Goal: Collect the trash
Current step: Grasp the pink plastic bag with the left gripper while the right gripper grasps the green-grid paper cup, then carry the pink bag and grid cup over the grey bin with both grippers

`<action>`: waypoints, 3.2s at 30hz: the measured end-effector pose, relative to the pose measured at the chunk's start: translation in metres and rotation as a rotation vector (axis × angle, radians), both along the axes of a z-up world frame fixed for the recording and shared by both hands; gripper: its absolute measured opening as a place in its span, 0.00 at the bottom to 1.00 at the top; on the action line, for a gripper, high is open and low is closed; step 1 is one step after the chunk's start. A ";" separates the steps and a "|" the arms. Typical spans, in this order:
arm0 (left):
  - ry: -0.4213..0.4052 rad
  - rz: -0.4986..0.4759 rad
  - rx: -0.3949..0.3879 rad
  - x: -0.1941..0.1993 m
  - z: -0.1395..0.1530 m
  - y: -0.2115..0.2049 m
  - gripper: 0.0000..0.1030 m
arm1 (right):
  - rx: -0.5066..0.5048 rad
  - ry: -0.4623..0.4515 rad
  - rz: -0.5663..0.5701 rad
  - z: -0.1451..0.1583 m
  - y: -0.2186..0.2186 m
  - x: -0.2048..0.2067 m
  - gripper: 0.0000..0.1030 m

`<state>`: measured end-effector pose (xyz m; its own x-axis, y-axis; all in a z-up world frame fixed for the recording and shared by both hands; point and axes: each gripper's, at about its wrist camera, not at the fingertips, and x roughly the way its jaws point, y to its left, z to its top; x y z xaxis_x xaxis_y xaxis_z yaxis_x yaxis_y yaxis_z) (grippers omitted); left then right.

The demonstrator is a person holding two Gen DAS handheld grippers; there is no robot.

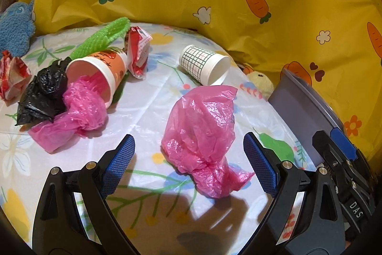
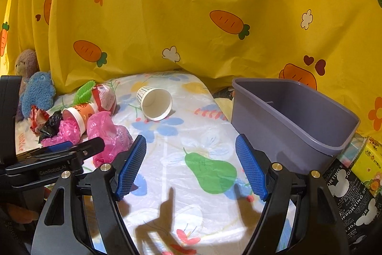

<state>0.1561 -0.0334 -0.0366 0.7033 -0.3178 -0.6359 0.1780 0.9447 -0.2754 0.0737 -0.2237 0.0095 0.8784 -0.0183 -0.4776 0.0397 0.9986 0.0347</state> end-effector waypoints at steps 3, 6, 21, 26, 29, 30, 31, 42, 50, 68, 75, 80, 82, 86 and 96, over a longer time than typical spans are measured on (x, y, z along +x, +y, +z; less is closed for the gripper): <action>0.050 -0.009 0.008 0.014 -0.010 -0.004 0.73 | -0.001 0.014 0.007 -0.001 0.001 0.010 0.73; 0.097 -0.036 -0.036 0.023 -0.018 -0.004 0.52 | -0.002 0.024 0.019 -0.001 0.004 0.020 0.73; -0.074 0.200 -0.028 -0.023 0.029 0.087 0.31 | -0.010 0.140 0.131 -0.004 0.043 0.097 0.54; -0.081 0.287 0.021 -0.027 0.035 0.118 0.31 | -0.003 0.212 0.156 -0.015 0.057 0.136 0.41; -0.077 0.311 0.012 -0.028 0.034 0.130 0.31 | 0.020 0.234 0.161 -0.018 0.061 0.151 0.33; -0.077 0.314 0.008 -0.028 0.034 0.133 0.31 | 0.026 0.239 0.162 -0.020 0.062 0.155 0.32; -0.077 0.316 0.006 -0.028 0.034 0.135 0.31 | 0.031 0.244 0.165 -0.021 0.063 0.158 0.29; -0.090 0.309 -0.024 -0.030 0.035 0.137 0.31 | 0.097 0.277 0.172 -0.035 0.064 0.184 0.11; -0.106 0.307 -0.047 -0.041 0.042 0.139 0.31 | 0.090 0.251 0.203 -0.032 0.069 0.179 0.04; -0.148 0.298 -0.038 -0.079 0.057 0.127 0.31 | 0.063 0.107 0.348 0.009 0.069 0.044 0.04; -0.164 0.238 0.005 -0.091 0.061 0.097 0.31 | 0.053 0.068 0.348 0.017 0.057 -0.001 0.04; -0.169 0.197 0.029 -0.097 0.061 0.078 0.31 | 0.037 0.053 0.334 0.021 0.050 -0.023 0.04; -0.171 0.184 0.032 -0.099 0.061 0.072 0.31 | 0.030 0.050 0.326 0.022 0.047 -0.029 0.04; -0.179 0.159 0.046 -0.101 0.063 0.060 0.31 | 0.027 0.038 0.316 0.026 0.040 -0.040 0.04; -0.184 0.105 0.063 -0.097 0.064 0.038 0.31 | 0.023 0.014 0.284 0.032 0.028 -0.055 0.04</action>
